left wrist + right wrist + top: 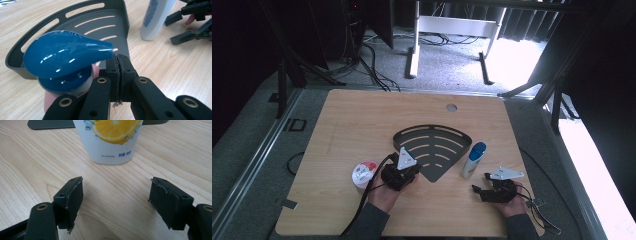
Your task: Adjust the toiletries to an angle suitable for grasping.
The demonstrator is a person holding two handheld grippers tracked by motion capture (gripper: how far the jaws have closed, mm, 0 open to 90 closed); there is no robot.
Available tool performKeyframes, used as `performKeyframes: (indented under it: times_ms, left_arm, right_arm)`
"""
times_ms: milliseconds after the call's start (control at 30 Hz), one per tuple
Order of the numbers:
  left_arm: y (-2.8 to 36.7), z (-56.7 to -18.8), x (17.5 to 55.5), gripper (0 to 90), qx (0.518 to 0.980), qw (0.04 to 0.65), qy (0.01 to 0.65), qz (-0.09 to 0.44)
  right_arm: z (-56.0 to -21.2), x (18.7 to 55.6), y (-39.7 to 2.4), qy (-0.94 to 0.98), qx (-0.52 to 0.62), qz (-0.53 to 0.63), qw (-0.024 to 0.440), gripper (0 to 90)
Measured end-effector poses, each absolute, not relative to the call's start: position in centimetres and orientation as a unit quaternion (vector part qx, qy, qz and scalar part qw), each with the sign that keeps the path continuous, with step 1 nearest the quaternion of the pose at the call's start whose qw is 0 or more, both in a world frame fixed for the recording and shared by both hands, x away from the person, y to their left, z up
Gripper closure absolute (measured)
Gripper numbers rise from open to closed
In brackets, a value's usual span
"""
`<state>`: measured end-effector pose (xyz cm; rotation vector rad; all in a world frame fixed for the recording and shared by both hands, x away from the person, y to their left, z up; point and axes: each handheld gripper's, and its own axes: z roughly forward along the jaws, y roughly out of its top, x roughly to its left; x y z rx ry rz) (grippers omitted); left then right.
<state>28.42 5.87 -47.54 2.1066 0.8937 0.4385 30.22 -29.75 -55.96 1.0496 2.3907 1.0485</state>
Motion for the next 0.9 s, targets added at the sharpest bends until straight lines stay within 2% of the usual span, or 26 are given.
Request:
performKeyframes:
  times_ms: [100, 200, 900]
  left_arm:
    - [6.2, -47.7, 28.8, 89.6, 0.825, 0.402, 0.364, 0.161]
    - [6.5, -47.7, 28.9, 89.5, 0.821, 0.394, 0.374, 0.176]
    - [9.1, -48.6, 32.1, 89.4, 0.816, 0.374, 0.397, 0.189]
  right_arm:
    - [-56.0, 30.2, -29.8, 0.838, 0.368, 0.368, 0.163, 26.6]
    - [-56.0, 30.2, -29.8, 0.838, 0.368, 0.368, 0.163, 26.6]
    - [-56.0, 30.3, -29.7, 0.838, 0.37, 0.367, 0.163, 26.7]
